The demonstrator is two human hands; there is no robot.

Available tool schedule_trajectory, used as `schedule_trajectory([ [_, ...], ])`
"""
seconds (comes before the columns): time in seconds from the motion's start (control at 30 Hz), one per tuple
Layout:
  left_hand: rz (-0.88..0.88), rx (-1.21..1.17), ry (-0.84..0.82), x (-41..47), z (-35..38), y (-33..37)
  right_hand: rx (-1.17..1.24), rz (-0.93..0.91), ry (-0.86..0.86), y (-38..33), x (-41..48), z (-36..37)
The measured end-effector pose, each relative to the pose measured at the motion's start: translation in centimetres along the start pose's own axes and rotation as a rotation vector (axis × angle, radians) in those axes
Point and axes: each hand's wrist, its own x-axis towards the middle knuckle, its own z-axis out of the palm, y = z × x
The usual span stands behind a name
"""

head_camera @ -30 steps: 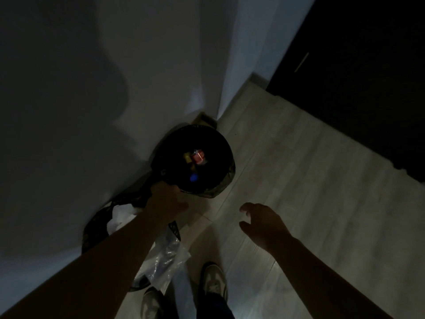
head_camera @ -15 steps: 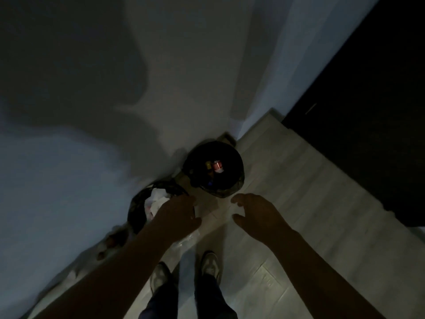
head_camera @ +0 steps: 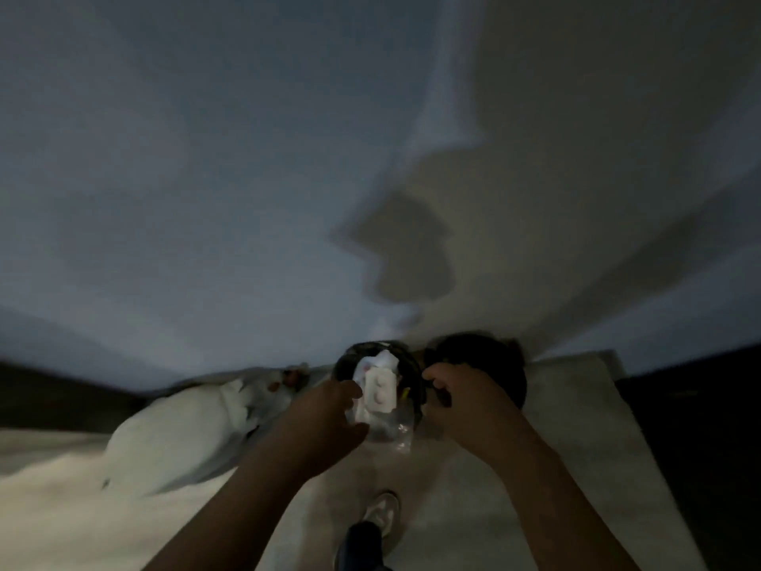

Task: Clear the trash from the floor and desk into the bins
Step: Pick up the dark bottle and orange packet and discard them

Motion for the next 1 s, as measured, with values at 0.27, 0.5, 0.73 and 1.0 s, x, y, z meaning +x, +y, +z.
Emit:
schedule_trajectory([
  [0.27,-0.295,-0.163,0.283,-13.6,-3.4,-11.8,-0.206,-0.315,-0.198,-14.6,-1.4,6.4],
  [0.5,-0.534,-0.324,0.490,-30.3,-3.3,-20.9,-0.325,-0.610,-0.322,-29.3,-8.1,15.2],
  [0.73,-0.796,-0.463,0.717,-47.3,-2.1,-27.0,-0.402,-0.942,-0.410,-43.2,-17.6,23.9],
  [1.0,-1.120,-0.564,0.972,-60.5,-0.2,-29.8,-0.493,-1.289,-0.585,-54.9,-25.9,32.0],
])
